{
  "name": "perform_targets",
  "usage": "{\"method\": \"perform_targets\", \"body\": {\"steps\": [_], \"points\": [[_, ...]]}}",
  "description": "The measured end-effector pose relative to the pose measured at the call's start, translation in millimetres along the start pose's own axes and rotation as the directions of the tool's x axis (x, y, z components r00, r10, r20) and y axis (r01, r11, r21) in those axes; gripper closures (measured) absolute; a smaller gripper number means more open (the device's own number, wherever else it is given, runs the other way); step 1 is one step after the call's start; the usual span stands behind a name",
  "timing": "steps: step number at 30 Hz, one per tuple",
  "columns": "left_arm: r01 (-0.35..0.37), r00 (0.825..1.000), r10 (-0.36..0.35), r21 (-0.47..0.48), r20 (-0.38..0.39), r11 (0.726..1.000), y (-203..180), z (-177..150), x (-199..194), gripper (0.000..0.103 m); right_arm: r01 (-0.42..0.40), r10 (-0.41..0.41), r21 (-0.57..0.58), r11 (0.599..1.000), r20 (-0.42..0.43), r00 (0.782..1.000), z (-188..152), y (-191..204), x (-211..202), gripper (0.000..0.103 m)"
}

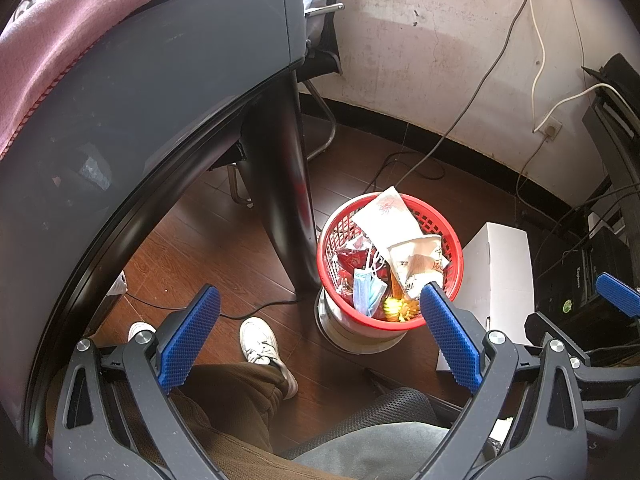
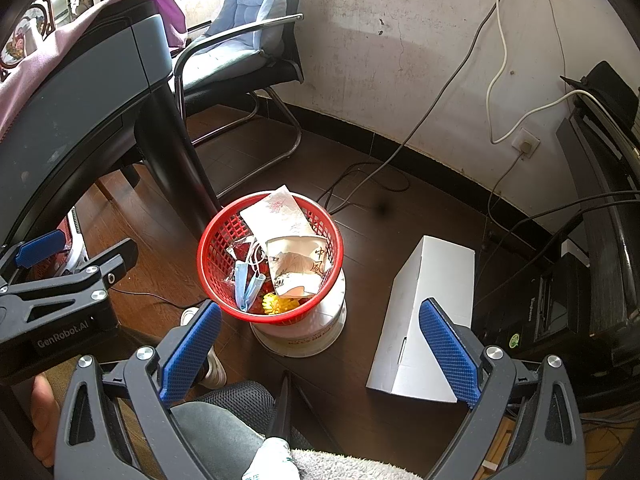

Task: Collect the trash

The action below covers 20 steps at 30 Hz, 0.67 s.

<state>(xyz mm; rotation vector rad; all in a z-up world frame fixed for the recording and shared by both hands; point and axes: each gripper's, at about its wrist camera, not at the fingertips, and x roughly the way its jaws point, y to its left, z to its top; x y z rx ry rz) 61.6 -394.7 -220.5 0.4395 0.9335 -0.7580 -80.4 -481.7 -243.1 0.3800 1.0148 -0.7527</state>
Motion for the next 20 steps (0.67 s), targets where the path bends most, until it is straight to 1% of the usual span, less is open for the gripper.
{"method": "perform_targets", "body": {"steps": [11,15,20], "points": [[-0.010,1.000,0.010,0.006,0.002,1.000,0.4,-0.2,-0.2,0.007,0.000,0.000,0.000,1.000,0.000,1.000,-0.4,-0.9,0.5,0.006],[-0.031,1.000,0.031,0.008,0.007,0.999,0.3,-0.2,-0.7,0.007,-0.001,0.001,0.001,1.000,-0.001,1.000,-0.4,-1.1,0.5,0.006],[-0.026,1.000,0.026,0.004,0.008,1.000,0.9,-0.1,-1.4,0.007,0.000,0.000,0.001,1.000,-0.001,1.000,-0.3,-0.9,0.5,0.006]]}}
